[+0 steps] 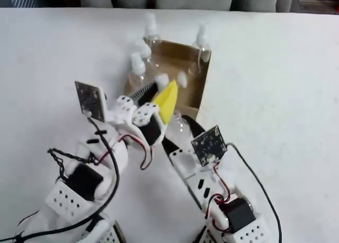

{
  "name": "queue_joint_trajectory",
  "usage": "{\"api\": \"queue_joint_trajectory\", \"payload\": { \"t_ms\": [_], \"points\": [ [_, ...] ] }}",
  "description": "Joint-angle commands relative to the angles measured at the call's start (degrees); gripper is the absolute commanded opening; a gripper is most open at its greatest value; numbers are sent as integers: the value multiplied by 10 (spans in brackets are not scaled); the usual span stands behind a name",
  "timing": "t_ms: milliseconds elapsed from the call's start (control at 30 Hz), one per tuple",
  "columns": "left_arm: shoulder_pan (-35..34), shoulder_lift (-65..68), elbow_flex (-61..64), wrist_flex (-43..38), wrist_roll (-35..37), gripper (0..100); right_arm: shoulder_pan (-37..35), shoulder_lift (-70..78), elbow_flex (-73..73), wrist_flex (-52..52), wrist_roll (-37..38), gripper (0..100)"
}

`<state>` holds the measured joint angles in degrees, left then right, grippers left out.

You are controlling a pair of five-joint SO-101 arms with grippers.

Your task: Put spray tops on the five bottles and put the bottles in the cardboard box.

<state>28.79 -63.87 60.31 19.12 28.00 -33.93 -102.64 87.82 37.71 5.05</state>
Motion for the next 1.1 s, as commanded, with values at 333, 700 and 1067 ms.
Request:
{"api": "queue_joint_trajectory", "payload": {
  "t_ms": [333,700,1067],
  "points": [
    [28,-21,36,5,2,27,3,-4,-6,15,-7,15],
    [25,-22,52,7,1,37,3,-4,-6,18,-4,15],
    [27,-17,47,2,1,121,15,-4,-5,18,-3,15]
  ]
}}
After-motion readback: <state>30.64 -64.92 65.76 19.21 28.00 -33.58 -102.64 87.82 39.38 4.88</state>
